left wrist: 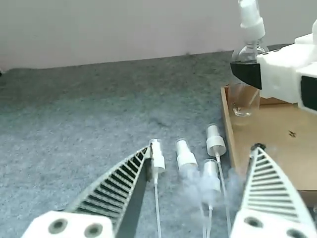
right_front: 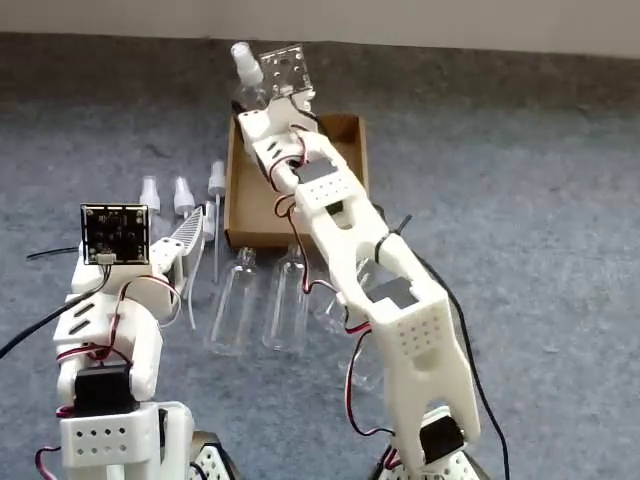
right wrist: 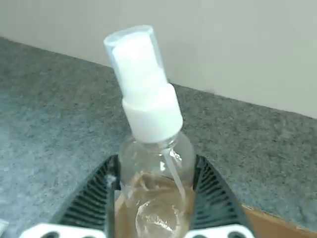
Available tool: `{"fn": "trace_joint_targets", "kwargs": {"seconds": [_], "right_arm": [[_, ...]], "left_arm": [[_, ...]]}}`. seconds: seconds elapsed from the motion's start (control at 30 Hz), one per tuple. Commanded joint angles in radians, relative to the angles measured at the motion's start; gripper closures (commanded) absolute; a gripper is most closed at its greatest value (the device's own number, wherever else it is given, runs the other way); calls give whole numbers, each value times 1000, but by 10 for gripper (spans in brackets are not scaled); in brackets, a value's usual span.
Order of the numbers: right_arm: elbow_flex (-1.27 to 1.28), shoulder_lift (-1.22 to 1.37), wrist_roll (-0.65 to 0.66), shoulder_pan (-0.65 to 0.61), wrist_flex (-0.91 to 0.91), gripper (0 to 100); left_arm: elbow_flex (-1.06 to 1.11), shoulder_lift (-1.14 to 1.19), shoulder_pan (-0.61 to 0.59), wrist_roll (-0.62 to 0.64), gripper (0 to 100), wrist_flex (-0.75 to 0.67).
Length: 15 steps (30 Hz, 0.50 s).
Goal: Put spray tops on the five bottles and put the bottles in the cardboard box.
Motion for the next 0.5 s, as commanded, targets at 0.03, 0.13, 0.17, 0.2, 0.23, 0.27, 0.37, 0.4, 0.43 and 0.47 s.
{"fn": "trace_joint_targets", "kwargs": {"seconds": [0.03, 0.13, 0.17, 0.2, 0.23, 0.27, 0.37, 0.4, 0.43, 0.47], "right_arm": [[12, -25, 5, -10, -48, 995], [35, -25, 11, -12, -45, 995], [41, -25, 11, -12, -42, 995], [42, -25, 11, -12, -42, 995], [42, -25, 11, -12, -42, 995], [44, -24, 11, -12, -42, 995], [58, -25, 11, -12, -42, 990], [58, -25, 11, -12, -42, 989], [58, -25, 12, -12, -41, 988], [58, -25, 12, -12, -41, 988]], "left_arm": [[-18, -2, -7, -5, 716, -20], [-18, -2, -7, -5, 716, -20], [-18, -2, -7, -5, 716, -20], [-18, -2, -7, -5, 716, -20], [-18, -2, -7, -5, 716, -18], [-18, -2, -7, -5, 716, -18], [-18, -2, -7, -5, 716, -18], [-18, -2, -7, -5, 716, -18], [-18, -2, -7, -5, 716, -18], [-18, -2, -7, -5, 716, -18]]}}
